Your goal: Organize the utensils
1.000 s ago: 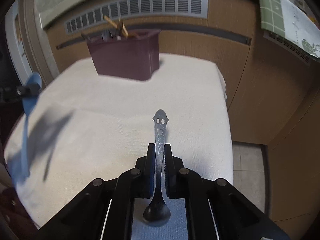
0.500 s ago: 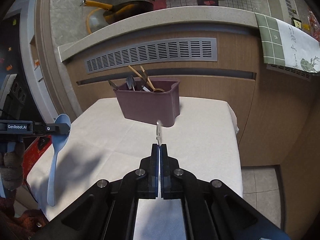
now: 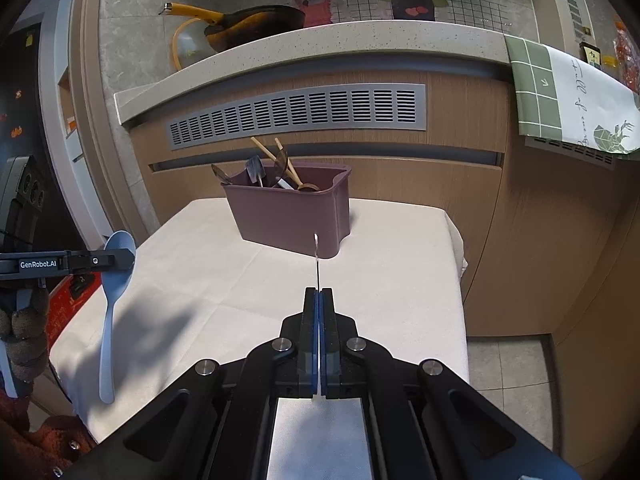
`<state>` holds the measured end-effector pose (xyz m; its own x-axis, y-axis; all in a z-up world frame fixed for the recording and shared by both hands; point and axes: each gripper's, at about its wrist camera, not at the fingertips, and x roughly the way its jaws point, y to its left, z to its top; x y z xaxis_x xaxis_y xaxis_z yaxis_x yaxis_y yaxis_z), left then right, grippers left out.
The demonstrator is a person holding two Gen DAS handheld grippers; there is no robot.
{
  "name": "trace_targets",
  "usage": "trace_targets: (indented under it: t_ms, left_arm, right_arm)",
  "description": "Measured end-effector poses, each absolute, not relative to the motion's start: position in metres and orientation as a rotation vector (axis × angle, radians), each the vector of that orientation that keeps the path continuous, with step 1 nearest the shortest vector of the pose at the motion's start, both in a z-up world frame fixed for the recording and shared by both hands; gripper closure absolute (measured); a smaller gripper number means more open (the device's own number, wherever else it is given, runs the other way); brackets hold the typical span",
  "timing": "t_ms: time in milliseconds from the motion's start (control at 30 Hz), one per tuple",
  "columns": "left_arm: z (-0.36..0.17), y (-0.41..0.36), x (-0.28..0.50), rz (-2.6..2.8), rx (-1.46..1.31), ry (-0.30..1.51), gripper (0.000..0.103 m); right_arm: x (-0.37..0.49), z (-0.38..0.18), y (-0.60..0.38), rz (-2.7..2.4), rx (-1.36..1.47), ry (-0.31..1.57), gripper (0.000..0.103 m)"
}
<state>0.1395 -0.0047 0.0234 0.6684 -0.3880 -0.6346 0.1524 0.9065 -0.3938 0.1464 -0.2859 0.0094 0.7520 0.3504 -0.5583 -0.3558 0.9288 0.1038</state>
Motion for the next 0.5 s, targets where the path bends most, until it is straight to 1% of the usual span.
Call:
trace_targets:
  t_ms: [233,333,367,433,467,500]
  left_arm:
    - [0.025,0.003,0.135,-0.299,-0.341,0.766,0.092]
    - [0.024,0.006,0.132,-0.298,-0.345,0.761,0.092]
    - [0.024,0.006,0.132,-0.295,-0.345,0.759,0.092]
    - [0.022,0.007,0.131,-0.284,-0.339,0.755,0.092]
    - [0.02,0.007,0.131,-0.28,-0.338,0.757,0.092]
    - [0.017,0.007,0.133,-0.28,-0.342,0.765,0.092]
  right_arm:
    - [0.145,0.017,-0.285,0.372,-0.031,0.602,0.103]
    - [0.153,0.011,-0.292,0.344,-0.021,0.658,0.102]
    - [0.157,0.004,-0.297,0.335,-0.01,0.693,0.1]
    - [0.16,-0.01,-0.308,0.315,0.015,0.738,0.092]
    - [0.161,-0.021,-0.313,0.312,0.028,0.775,0.083]
    - [0.162,-0.032,-0.316,0.309,0.04,0.81,0.079]
